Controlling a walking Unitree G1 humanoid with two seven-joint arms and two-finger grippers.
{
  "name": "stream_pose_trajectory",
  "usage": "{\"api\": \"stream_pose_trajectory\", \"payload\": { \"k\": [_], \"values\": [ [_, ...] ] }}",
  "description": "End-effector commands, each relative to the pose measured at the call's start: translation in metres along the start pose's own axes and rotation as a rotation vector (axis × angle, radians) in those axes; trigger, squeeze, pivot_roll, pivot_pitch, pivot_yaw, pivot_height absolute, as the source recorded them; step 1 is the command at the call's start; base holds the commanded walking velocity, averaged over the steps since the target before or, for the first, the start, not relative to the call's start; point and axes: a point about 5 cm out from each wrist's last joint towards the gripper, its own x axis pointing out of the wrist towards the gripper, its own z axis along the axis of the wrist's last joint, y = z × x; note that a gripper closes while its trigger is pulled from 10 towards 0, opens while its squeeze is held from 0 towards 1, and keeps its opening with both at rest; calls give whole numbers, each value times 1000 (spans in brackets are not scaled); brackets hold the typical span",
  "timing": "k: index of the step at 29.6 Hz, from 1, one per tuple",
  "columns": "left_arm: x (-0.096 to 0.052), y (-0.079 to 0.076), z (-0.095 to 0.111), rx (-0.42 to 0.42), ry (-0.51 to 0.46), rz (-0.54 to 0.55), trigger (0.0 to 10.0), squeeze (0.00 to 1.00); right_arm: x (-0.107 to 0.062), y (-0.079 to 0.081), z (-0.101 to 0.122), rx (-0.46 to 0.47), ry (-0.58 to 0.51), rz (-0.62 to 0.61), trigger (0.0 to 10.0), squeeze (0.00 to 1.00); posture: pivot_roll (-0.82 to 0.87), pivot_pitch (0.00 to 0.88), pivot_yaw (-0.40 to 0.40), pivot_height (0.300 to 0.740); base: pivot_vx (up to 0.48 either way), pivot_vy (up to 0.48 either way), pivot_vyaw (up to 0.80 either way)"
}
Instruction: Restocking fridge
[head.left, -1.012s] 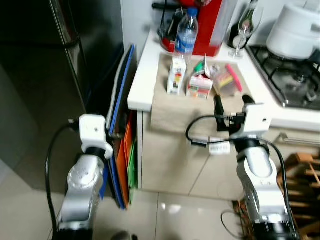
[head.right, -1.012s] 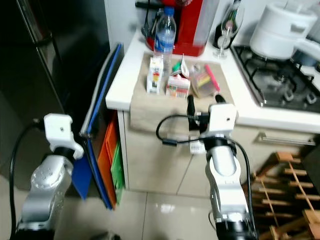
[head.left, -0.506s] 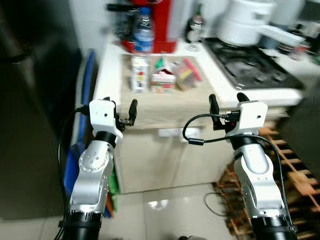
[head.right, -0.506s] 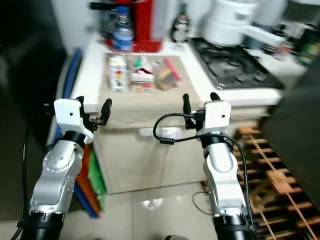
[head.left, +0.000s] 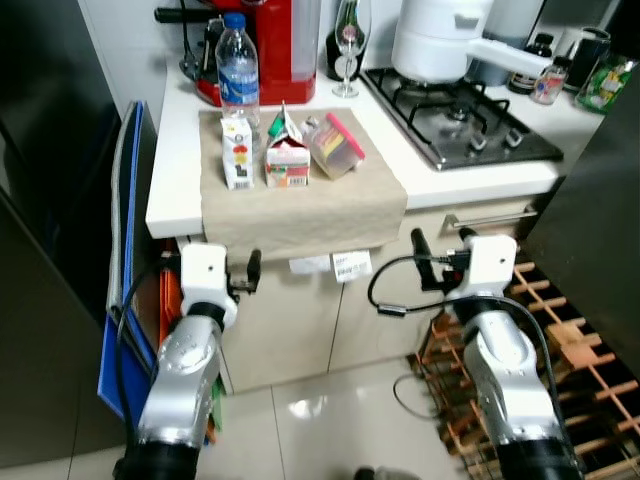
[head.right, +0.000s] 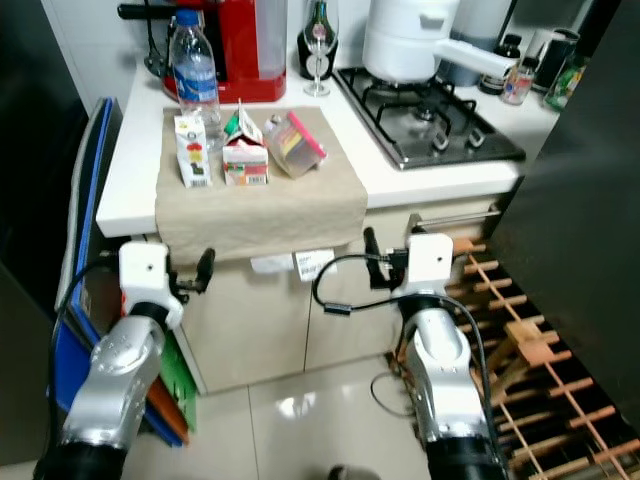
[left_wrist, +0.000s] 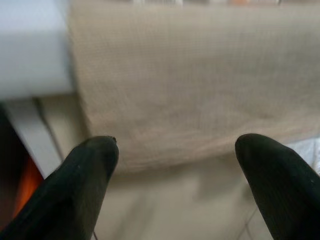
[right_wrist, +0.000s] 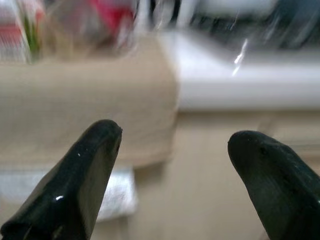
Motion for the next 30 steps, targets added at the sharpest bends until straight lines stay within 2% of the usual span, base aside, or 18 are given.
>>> {"api": "stream_pose_trajectory", "payload": {
  "k": [1,2,3,5,6,9,11,13,14,16,20,22,30],
  "values": [
    [2,-8,-44,-9,270,-72,10000,0,-8,-12,-49,44,259,-35,10000,0,-52,0,-3,740,0,0,0],
    [2,-8,-44,-9,270,-72,10000,0,-8,-12,-49,44,259,-35,10000,0,-52,0,-3,740,0,0,0],
    [3,-15,-57,-59,351,-129,10000,0,-14,-11,-74,37,412,-25,10000,0,-52,0,-2,740,0,0,0],
    [-6,-17,-82,-37,481,-104,10000,0,-27,-14,-99,59,564,-69,10000,0,-48,0,-1,740,0,0,0],
    [-6,-17,-82,-37,481,-104,10000,0,-27,-14,-99,59,564,-69,10000,0,-48,0,-1,740,0,0,0],
    [-22,-17,-111,34,627,-91,10000,0,-44,-16,-121,80,695,-129,10000,0,-67,0,14,740,0,0,0],
    [-31,-15,-124,35,695,-63,10000,0,-54,-13,-133,47,769,-118,10000,0,-88,0,26,740,0,0,0],
    [-33,-17,-127,5,712,-60,10000,0,-56,-12,-135,39,788,-104,10000,0,-88,0,26,740,0,0,0],
    [-34,-22,-129,-38,721,-65,10000,0,-54,-9,-135,61,788,-83,10000,0,-101,0,26,740,0,0,0],
    [-35,-25,-131,-51,733,-66,10000,0,-52,-6,-134,95,779,-66,10000,0,-101,0,26,740,0,0,0],
    [-37,-28,-133,-55,747,-58,10000,0,-59,-8,-140,91,818,-79,10000,0,-110,0,25,740,0,0,0],
    [-39,-28,-136,-65,753,-53,10000,0,-70,-13,-149,81,846,-99,10000,0,-108,0,23,740,0,0,0],
    [-41,-24,-139,-82,747,-36,10000,0,-79,-10,-158,91,862,-93,10000,0,-82,0,12,740,0,0,0]
  ]
}}
